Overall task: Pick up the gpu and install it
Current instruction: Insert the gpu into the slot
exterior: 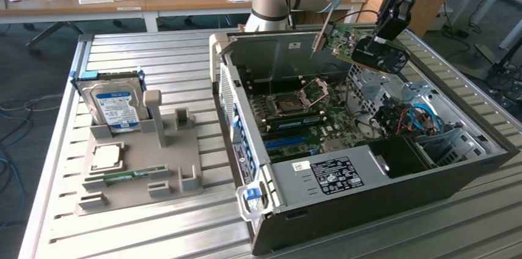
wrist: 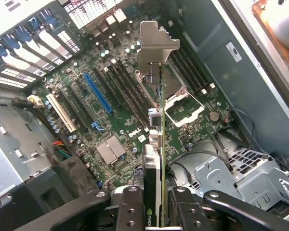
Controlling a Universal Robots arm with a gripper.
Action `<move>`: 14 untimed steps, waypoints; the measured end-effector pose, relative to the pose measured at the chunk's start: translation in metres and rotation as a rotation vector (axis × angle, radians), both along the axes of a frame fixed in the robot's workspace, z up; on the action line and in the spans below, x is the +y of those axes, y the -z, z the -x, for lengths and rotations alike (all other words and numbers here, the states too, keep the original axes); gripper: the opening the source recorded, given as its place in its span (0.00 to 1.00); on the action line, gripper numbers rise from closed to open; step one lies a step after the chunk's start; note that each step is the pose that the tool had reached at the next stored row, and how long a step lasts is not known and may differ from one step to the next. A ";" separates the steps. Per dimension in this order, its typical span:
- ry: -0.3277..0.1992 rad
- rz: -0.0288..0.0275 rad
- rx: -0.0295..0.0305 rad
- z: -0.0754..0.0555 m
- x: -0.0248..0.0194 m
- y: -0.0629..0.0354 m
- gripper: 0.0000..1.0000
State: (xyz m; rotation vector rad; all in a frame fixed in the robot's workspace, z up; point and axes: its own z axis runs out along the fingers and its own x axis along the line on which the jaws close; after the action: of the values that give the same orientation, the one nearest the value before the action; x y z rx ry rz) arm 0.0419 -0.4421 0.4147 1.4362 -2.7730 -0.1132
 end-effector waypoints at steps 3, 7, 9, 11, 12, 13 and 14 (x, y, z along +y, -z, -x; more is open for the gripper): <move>0.000 0.0000 0.0000 0.000 0.0000 0.0000 0.26; 0.000 0.0000 0.0000 0.000 0.0000 0.0000 0.26; -0.006 0.0000 0.0000 0.000 0.0000 0.0000 0.26; -0.024 -0.0001 0.0000 0.000 0.0000 0.0001 0.26; -0.035 0.0000 0.0000 0.000 0.0000 0.0001 0.26; -0.048 -0.0001 0.0000 0.000 0.0000 0.0001 0.26; -0.061 0.0000 0.0000 0.000 0.0000 0.0001 0.26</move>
State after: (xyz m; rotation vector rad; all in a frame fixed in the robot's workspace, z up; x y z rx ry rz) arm 0.0419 -0.4421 0.4146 1.5192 -2.7259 -0.1123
